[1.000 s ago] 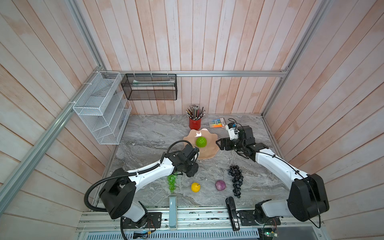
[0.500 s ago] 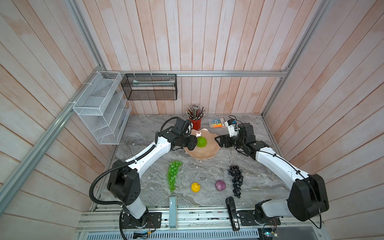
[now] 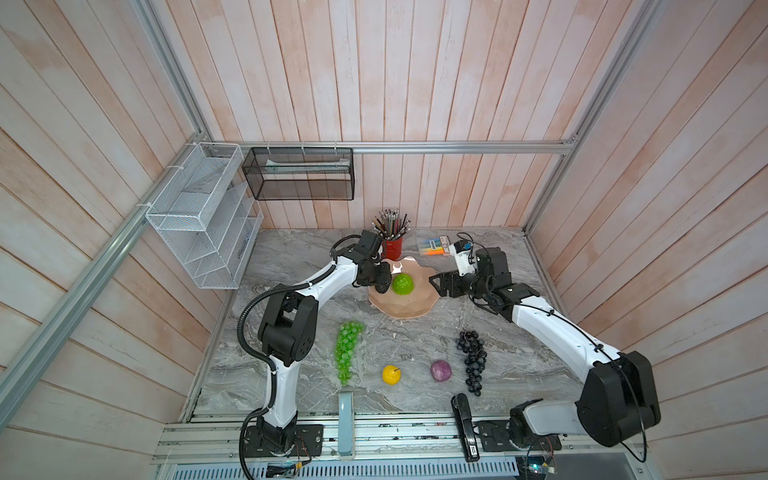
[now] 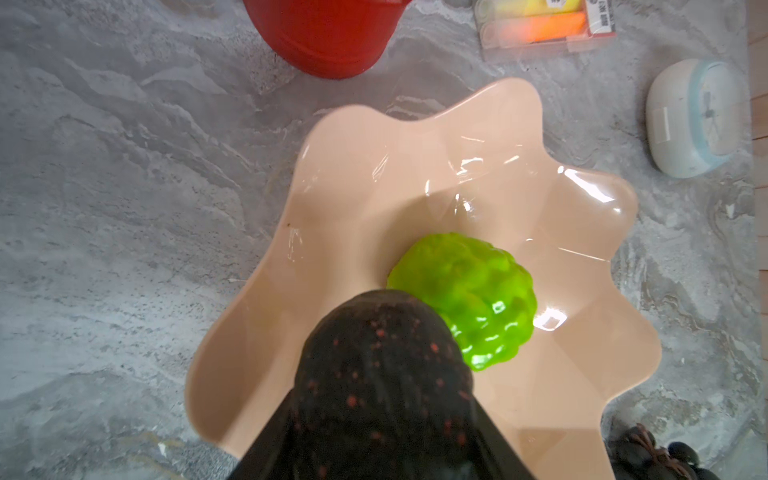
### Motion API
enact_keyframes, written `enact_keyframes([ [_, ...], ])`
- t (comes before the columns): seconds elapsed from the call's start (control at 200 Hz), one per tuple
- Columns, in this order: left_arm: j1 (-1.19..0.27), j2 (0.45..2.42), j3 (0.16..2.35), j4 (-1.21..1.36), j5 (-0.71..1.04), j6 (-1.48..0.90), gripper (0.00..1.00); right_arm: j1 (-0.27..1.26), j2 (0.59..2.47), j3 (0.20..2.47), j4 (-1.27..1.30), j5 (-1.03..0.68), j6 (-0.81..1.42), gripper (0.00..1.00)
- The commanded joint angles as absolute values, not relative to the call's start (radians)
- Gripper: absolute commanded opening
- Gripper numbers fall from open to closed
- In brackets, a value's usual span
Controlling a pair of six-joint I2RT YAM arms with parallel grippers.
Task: Place and organize the fake fruits in the fruit bowl
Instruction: 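Carry the avocado with the left gripper into the bowl beside the green fruit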
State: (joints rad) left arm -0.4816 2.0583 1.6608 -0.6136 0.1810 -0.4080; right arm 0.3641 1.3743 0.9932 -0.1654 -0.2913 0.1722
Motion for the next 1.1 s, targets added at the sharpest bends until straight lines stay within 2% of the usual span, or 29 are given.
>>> enact_keyframes([
  [0.0, -0.486, 2.079, 1.672, -0.573, 0.16, -0.431, 0.36, 0.368, 1.359, 0.973, -0.185, -0.317, 0.151, 0.85],
  [0.465, -0.524, 2.18, 1.715, -0.537, 0.129, -0.42, 0.42, 0.373, 1.337, 0.95, -0.194, -0.313, 0.154, 0.85],
  [0.63, -0.525, 2.175, 1.705, -0.512, 0.111, -0.427, 0.59, 0.374, 1.32, 0.937, -0.207, -0.31, 0.157, 0.85],
  [0.795, -0.526, 2.166, 1.699, -0.494, 0.12, -0.429, 0.72, 0.375, 1.312, 0.926, -0.209, -0.312, 0.17, 0.86],
  [0.82, -0.526, 2.164, 1.697, -0.494, 0.12, -0.428, 0.83, 0.376, 1.31, 0.926, -0.21, -0.312, 0.17, 0.86],
  [0.835, -0.527, 2.161, 1.696, -0.494, 0.12, -0.428, 0.86, 0.376, 1.31, 0.926, -0.212, -0.313, 0.17, 0.87],
  [1.09, -0.528, 2.068, 1.655, -0.487, 0.094, -0.439, 0.85, 0.399, 1.286, 0.936, -0.258, -0.287, 0.182, 0.88],
])
